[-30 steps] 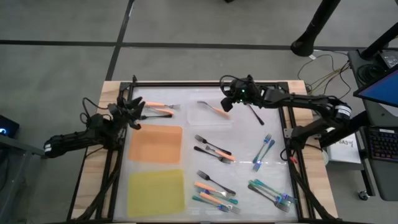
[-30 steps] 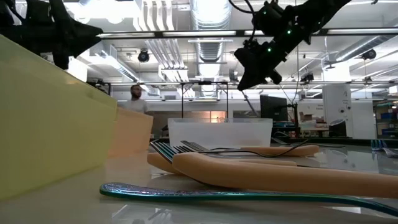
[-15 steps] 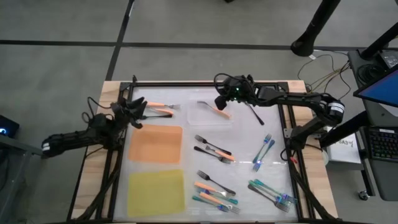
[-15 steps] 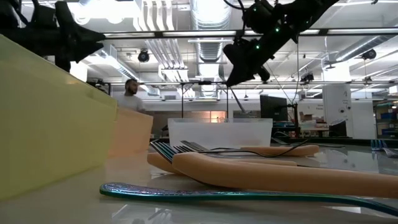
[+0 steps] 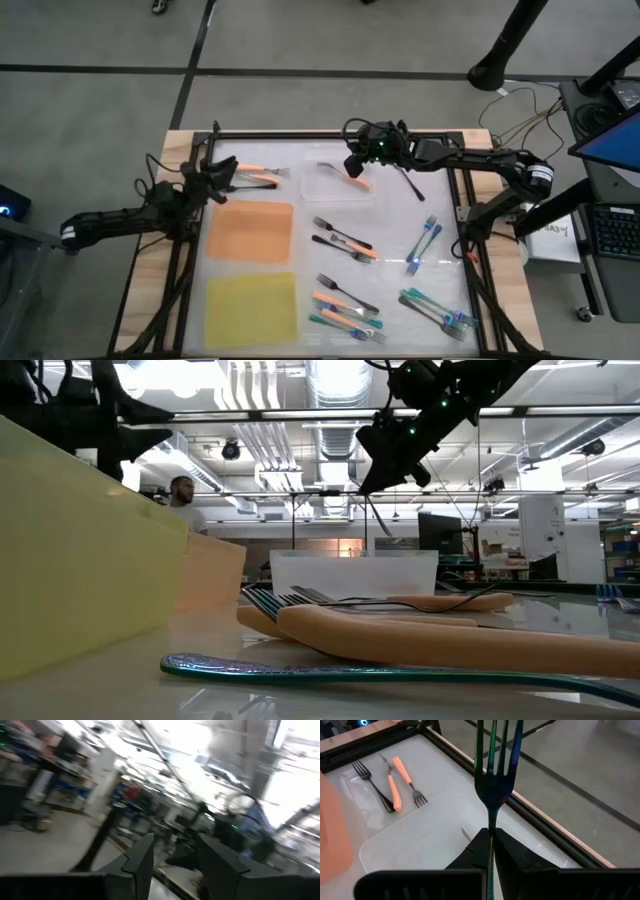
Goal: Sort silverware by color (type)
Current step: Put the blue fork into the orange bin
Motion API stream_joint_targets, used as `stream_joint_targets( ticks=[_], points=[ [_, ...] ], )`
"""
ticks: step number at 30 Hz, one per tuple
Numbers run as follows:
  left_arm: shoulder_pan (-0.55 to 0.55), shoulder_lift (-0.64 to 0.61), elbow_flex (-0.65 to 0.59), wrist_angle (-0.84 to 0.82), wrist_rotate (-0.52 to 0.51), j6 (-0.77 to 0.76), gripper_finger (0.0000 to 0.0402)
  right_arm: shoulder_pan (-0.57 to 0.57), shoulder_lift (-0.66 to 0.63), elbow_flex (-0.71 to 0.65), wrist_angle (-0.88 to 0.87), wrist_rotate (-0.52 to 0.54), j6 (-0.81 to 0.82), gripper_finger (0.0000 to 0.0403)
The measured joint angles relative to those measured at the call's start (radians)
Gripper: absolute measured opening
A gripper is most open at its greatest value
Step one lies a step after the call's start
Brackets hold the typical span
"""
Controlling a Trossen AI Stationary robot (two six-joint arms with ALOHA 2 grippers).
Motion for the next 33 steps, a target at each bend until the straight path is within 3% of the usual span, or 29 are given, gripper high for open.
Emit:
stream_joint_targets(
  ticks=[2, 8, 17, 23, 33],
  points=[
    [0.0, 0.007, 0.0, 0.001, 0.05, -0.002, 0.0132, 0.0, 0.0, 0.0, 0.001, 0.0, 0.0, 0.0009],
    [-0.001, 0.049, 0.0, 0.027, 0.059, -0.056, 0.0132, 0.019, 0.0, 0.0, 0.012, 0.0, 0.01, 0.0009],
    [-0.001, 0.159, 0.026, 0.028, 0.051, -0.081, 0.0132, 0.179, 0.0, 0.011, 0.082, 0.054, -0.008, 0.0009],
    [-0.001, 0.342, 0.139, 0.028, -0.009, -0.012, 0.0132, 0.23, 0.003, 0.012, 0.196, 0.141, -0.011, 0.0009],
    [-0.002, 0.705, 0.33, 0.017, -0.069, 0.174, 0.0132, 0.262, 0.06, 0.03, 0.334, 0.141, -0.101, 0.0009]
  ],
)
